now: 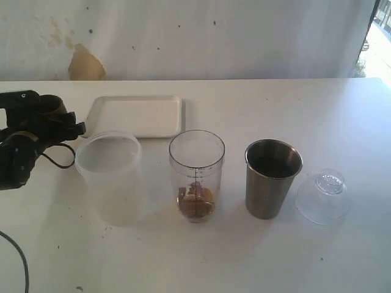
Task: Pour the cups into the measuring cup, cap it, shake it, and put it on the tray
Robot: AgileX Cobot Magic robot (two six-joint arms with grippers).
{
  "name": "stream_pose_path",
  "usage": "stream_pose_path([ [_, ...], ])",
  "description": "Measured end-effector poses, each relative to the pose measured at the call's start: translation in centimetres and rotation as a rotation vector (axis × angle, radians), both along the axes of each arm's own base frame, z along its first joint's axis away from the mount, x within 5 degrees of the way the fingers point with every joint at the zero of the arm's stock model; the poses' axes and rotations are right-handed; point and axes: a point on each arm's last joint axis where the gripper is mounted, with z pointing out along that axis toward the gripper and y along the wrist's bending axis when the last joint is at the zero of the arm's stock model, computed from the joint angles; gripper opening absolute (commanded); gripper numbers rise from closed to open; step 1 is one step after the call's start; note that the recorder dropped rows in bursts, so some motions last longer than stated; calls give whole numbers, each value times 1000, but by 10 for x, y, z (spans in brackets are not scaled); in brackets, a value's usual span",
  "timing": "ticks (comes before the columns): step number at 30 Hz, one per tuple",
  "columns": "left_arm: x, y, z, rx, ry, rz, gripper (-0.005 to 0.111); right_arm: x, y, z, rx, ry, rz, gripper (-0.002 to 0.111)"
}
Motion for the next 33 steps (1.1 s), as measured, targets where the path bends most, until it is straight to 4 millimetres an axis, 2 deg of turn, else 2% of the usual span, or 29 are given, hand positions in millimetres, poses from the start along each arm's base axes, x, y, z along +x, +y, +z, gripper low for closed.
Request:
stream_pose_path([
  [7, 0, 0, 0, 27, 9, -5, 105, 0, 0, 0, 0, 0, 0, 0],
  [13, -5, 0, 18, 41, 9, -18, 105, 0, 0, 0, 8, 0, -2, 0],
  [18, -16, 2, 52, 102, -55, -39, 105, 0, 0, 0, 14, 1, -4, 0],
  [25, -37, 4, 116, 106, -168, -59, 105, 0, 0, 0, 14, 1, -4, 0],
  [28, -49, 0, 139, 156, -141, -135, 105, 0, 0, 0, 14, 1, -4, 0],
  [33, -80, -7, 179, 281, -109, -305, 105, 0, 0, 0, 14, 1, -4, 0],
])
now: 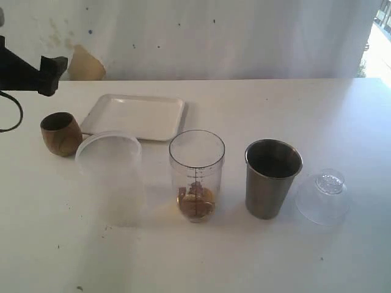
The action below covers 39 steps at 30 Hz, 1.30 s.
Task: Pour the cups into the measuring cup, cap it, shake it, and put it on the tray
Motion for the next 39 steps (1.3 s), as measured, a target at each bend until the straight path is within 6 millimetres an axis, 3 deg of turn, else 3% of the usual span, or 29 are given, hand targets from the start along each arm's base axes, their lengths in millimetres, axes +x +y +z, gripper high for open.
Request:
stream_pose_path([
  [6, -27, 2, 44, -254, -91, 14, 105, 0, 0, 0, 0, 0, 0, 0],
  [12, -44, 6, 58, -301, -62, 35, 105, 0, 0, 0, 0, 0, 0, 0],
  [14, -50, 8, 60, -301, -37, 49, 100, 0, 0, 0, 0, 0, 0, 0],
  [15, -51, 9, 60, -304, -25, 55, 94, 0, 0, 0, 0, 0, 0, 0],
  [17, -54, 10, 62, -328, -9, 66, 66, 0, 0, 0, 2, 0, -1, 0],
  [20, -60, 11, 65, -351, -2, 77, -1, 0, 0, 0, 2, 0, -1, 0],
  [29, -101, 21, 90, -343, -11, 113, 0, 0, 0, 0, 2, 0, -1, 0],
  [34, -151, 31, 111, -358, -90, 122, 0, 0, 0, 0, 2, 0, -1, 0],
  [39, -209, 41, 113, -390, -228, 102, 0, 0, 0, 0, 2, 0, -1, 0],
])
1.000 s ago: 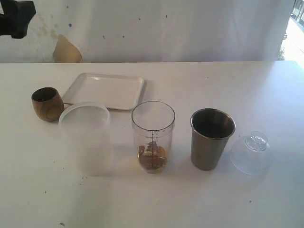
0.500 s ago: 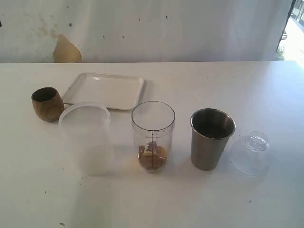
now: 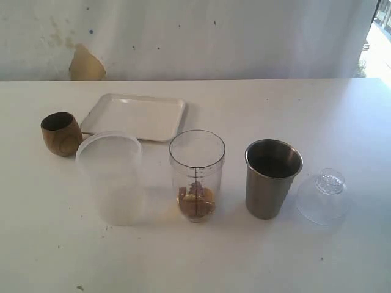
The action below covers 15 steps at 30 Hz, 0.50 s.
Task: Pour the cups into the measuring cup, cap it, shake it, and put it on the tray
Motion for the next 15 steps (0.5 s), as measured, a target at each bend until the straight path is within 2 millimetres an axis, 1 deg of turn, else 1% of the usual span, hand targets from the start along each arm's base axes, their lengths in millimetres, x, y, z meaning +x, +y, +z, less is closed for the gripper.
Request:
stream_pose_path([
  [1, -8, 1, -3, -3, -18, 0, 0, 0, 0, 0, 0, 0, 0, 0],
  [2, -26, 4, -8, -10, -63, 1, 0, 0, 0, 0, 0, 0, 0, 0],
  [3, -34, 6, -10, -16, -83, 1, 0, 0, 0, 0, 0, 0, 0, 0],
  [4, -47, 8, -14, -23, -107, 4, 0, 0, 0, 0, 0, 0, 0, 0],
  [6, -58, 11, -19, -27, -115, 11, 0, 0, 0, 0, 0, 0, 0, 0],
  [8, -63, 12, -19, -28, -126, 14, 0, 0, 0, 0, 0, 0, 0, 0],
  [15, -63, 12, -20, -27, -112, 18, 0, 0, 0, 0, 0, 0, 0, 0],
])
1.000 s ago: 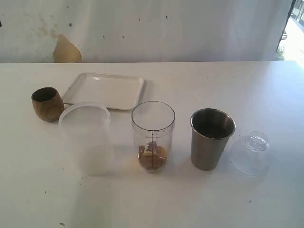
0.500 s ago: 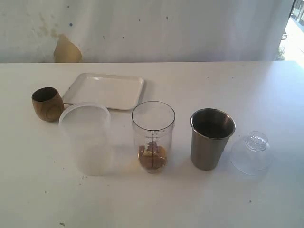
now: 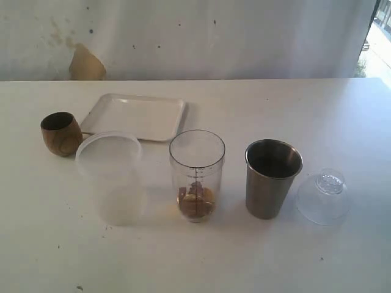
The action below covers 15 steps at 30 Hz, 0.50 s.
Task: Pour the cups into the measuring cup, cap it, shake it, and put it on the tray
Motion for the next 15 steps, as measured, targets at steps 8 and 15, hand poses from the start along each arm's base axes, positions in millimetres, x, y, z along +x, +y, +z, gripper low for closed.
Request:
stream_pose_path([
  [8, 3, -3, -18, -6, 35, -28, 0, 0, 0, 0, 0, 0, 0, 0],
  [15, -1, -5, -62, 171, -34, 7, 0, 0, 0, 0, 0, 0, 0, 0],
])
